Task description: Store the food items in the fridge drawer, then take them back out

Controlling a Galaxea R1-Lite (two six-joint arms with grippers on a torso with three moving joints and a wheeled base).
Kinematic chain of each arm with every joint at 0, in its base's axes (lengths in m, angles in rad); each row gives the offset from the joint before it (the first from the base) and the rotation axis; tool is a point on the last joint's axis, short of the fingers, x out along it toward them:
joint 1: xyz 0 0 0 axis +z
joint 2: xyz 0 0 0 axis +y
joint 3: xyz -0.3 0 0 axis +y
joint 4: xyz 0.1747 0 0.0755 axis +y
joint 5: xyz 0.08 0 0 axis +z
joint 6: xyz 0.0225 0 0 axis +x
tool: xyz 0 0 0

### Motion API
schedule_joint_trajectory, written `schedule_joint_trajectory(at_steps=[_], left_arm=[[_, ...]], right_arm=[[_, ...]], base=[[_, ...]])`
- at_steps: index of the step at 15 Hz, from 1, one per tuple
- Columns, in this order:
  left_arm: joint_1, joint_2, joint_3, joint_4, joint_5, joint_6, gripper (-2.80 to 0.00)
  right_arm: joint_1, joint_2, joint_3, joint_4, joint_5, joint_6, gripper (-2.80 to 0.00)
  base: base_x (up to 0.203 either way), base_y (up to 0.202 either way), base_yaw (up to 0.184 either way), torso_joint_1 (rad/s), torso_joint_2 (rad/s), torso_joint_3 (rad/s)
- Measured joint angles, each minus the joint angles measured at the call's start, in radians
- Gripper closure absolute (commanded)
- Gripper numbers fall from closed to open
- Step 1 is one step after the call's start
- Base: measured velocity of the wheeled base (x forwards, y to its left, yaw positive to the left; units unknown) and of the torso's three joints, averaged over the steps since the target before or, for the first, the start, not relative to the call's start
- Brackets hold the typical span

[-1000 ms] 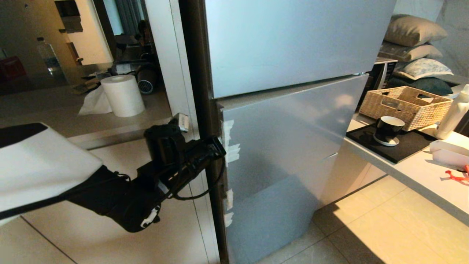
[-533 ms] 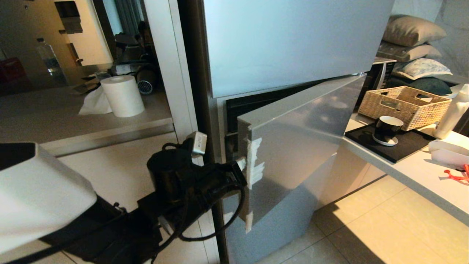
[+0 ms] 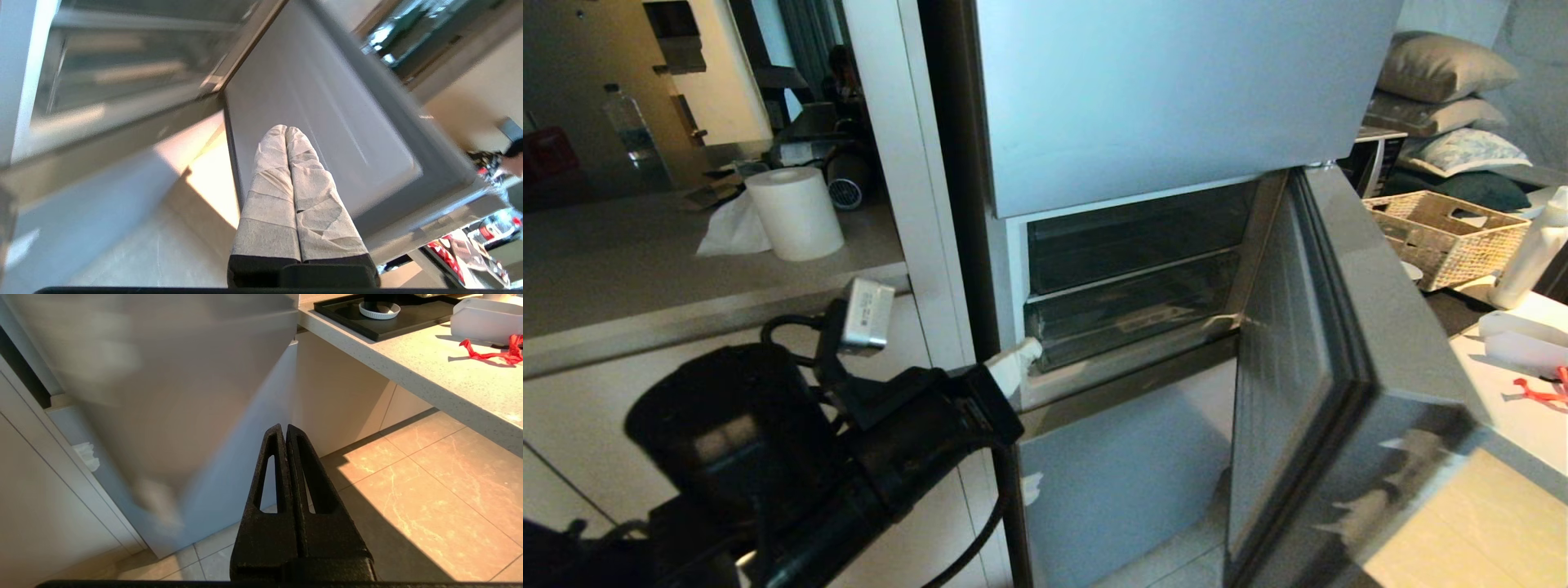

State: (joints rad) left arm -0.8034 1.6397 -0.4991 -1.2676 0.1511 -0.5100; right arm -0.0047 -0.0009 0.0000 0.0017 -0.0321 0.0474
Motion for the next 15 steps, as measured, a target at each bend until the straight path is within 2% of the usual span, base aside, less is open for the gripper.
schedule_joint_trajectory(at_steps=[3,6,8,11,13,15], left_arm=[[0.011,-0.12,-0.017,0.079,0.005,0.126,0.0],[0.017,-0.259,-0.08,0.257,0.035,0.214,0.0],[0.019,-0.368,-0.141,0.443,0.067,0.265,0.0],[0.038,-0.539,-0.198,0.819,0.182,0.333,0.0],[0.125,-0.644,-0.159,1.013,0.231,0.344,0.0],[0.264,-0.747,-0.097,1.09,0.244,0.347,0.0]], right_arm=[[0.0,0.0,0.0,0.0,0.0,0.0,0.0],[0.0,0.0,0.0,0.0,0.0,0.0,0.0],[0.0,0.0,0.0,0.0,0.0,0.0,0.0],[0.0,0.0,0.0,0.0,0.0,0.0,0.0],[0.0,0.0,0.0,0.0,0.0,0.0,0.0],[0.0,0.0,0.0,0.0,0.0,0.0,0.0]], base=[[0.0,0.0,0.0,0.0,0.0,0.0],[0.0,0.0,0.0,0.0,0.0,0.0],[0.0,0.0,0.0,0.0,0.0,0.0],[0.0,0.0,0.0,0.0,0.0,0.0],[0.0,0.0,0.0,0.0,0.0,0.0],[0.0,0.0,0.0,0.0,0.0,0.0]])
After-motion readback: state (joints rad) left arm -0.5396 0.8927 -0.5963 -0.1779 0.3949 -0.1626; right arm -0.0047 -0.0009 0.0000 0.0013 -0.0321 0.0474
